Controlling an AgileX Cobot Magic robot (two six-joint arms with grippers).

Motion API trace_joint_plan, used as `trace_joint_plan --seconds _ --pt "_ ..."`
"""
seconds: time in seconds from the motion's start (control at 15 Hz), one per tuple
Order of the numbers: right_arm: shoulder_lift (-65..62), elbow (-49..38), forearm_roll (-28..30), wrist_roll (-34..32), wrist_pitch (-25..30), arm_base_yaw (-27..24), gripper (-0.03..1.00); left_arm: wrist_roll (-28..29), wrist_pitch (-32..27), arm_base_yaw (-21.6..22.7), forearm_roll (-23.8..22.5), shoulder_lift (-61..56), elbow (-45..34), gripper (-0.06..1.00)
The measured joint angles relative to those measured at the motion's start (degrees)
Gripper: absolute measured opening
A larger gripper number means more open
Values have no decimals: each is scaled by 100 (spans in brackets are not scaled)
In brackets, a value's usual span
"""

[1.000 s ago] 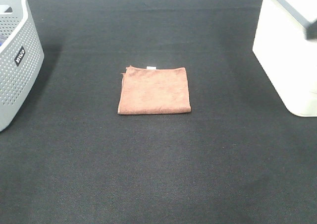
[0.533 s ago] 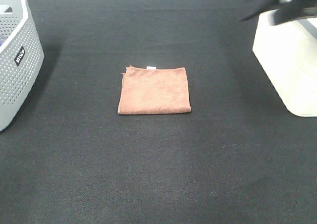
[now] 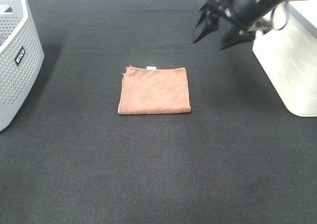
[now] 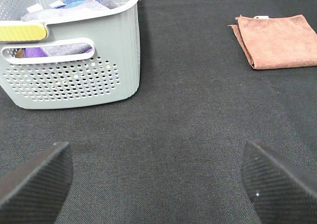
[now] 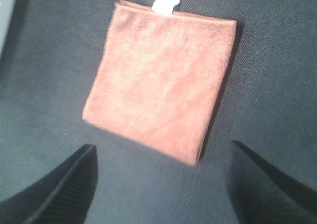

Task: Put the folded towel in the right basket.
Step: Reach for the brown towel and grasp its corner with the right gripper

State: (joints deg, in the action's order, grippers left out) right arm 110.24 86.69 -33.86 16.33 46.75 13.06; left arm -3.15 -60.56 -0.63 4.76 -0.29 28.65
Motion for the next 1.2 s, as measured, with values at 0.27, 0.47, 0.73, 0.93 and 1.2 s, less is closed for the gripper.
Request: trace_joint_plan --seconds 0.27,0.47,0.73,0.93,1.2 --pt "1392 1163 -143 -40 762 0 68 0 0 0 0 0 0 87" --pt "2246 1845 -264 -40 985 -11 68 0 0 0 0 0 0 87" --pt "2859 2223 -269 -80 1037 -281 68 0 0 0 0 0 0 87" --pt "3008 2326 -332 -23 1031 -332 68 0 0 0 0 0 0 87" --pt "3163 2332 -653 275 1008 -332 68 0 0 0 0 0 0 87"
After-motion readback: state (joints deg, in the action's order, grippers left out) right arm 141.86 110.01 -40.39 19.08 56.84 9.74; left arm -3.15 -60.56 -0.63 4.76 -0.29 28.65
